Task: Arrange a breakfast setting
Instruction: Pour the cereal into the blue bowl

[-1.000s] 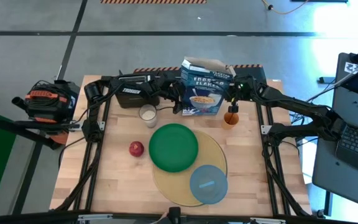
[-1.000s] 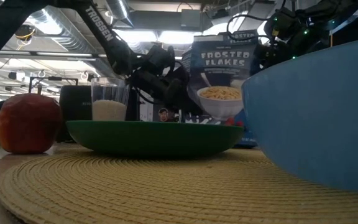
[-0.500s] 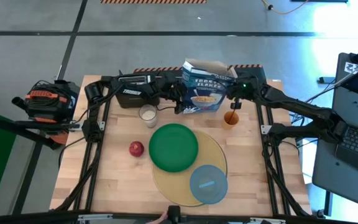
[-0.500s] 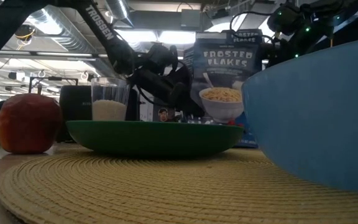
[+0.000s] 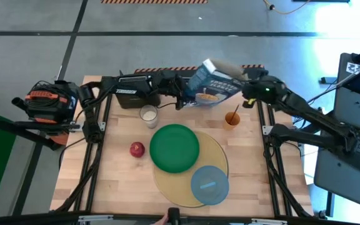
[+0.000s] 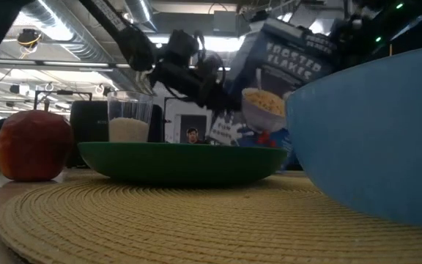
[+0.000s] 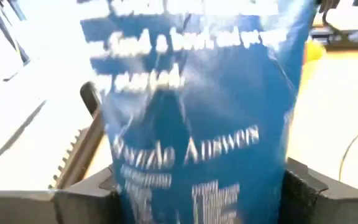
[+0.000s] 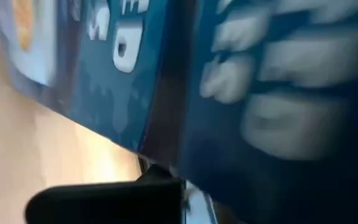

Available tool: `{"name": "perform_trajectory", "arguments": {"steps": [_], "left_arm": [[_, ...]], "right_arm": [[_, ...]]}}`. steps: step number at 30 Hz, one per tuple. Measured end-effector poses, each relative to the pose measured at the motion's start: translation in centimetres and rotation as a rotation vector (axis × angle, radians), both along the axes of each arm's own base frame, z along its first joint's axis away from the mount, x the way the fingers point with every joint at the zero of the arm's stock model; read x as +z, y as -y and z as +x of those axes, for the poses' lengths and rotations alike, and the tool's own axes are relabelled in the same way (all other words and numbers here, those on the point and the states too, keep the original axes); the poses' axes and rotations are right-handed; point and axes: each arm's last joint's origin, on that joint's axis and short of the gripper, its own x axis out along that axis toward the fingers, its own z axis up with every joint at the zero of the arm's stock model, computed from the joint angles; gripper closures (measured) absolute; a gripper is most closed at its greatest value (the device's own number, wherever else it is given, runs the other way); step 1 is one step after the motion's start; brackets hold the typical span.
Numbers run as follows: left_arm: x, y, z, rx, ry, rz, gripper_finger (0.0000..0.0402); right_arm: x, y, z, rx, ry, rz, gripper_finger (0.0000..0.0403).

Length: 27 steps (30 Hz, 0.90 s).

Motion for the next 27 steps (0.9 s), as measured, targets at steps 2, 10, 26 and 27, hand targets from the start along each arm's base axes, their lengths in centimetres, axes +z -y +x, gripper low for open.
{"name": "perform_trajectory", "arguments": {"steps": [2,10,26,27], "left_arm": [[1.0,0.2,-0.3,-0.005,0.018,0.009,0.0165],[1.4,0.7,-0.5,-0.02,-0.005,-0.01,0.019],[11.2,3.5,-6.1,-0.11,0.136,0.046,0.0192],[11.9,4.0,-6.7,-0.121,0.129,0.051,0.0192]], "right_arm": [[0.6,-0.8,-1.0,0.024,0.057,0.004,0.0372],[1.6,-3.4,-4.5,0.022,0.157,-0.026,0.0372],[-0.3,-6.9,-8.2,0.248,0.341,0.044,0.0372],[-0.9,-6.9,-8.0,0.292,0.363,0.046,0.0372]]}}
